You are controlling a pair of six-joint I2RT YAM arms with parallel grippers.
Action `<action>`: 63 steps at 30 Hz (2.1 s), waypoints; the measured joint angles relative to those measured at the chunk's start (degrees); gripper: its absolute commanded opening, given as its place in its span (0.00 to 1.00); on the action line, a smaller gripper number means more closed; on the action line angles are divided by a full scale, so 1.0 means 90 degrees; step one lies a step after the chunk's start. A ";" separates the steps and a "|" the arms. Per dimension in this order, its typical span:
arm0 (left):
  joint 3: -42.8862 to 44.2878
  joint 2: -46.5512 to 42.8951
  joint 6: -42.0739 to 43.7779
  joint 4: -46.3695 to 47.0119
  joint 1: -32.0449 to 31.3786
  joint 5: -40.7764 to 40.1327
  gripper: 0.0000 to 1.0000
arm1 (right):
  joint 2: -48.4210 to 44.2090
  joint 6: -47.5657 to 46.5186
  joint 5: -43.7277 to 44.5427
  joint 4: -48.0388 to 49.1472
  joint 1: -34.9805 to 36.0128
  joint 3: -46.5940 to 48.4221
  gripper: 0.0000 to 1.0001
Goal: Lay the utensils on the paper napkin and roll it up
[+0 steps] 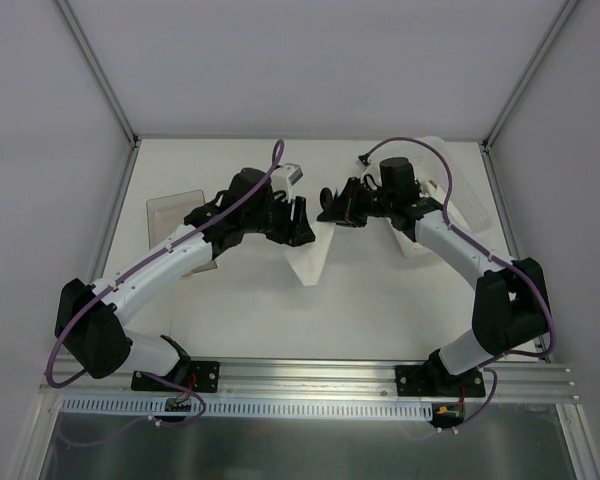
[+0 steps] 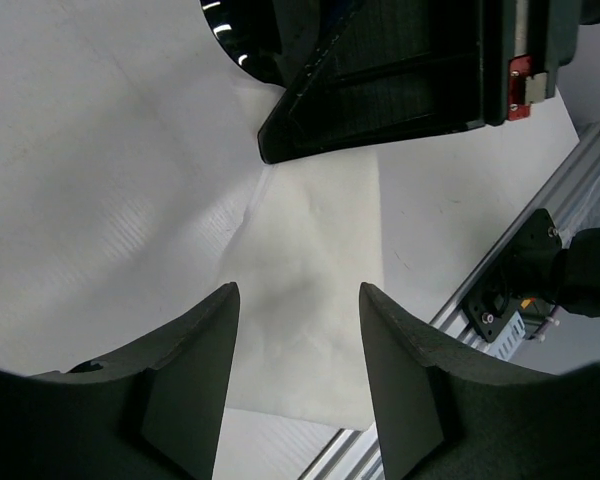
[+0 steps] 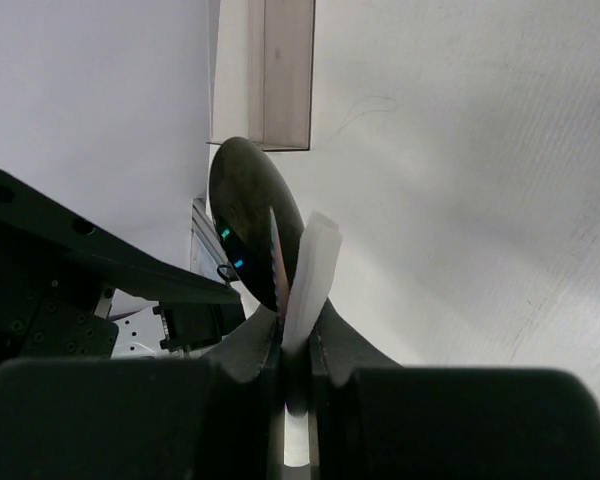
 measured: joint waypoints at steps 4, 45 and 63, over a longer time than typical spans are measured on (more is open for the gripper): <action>0.0102 0.0238 0.0000 -0.0104 -0.0039 -0.0102 0.52 | 0.0000 0.0117 -0.0075 0.0126 0.0005 0.0000 0.00; -0.0352 0.0296 -0.1491 0.1217 0.0561 0.1520 0.52 | -0.0017 0.1447 -0.1037 0.2137 -0.0267 -0.0148 0.00; -0.0709 -0.0061 -0.1532 0.1319 0.0597 0.1690 0.57 | -0.0017 0.1557 -0.1185 0.2288 -0.0362 -0.0146 0.00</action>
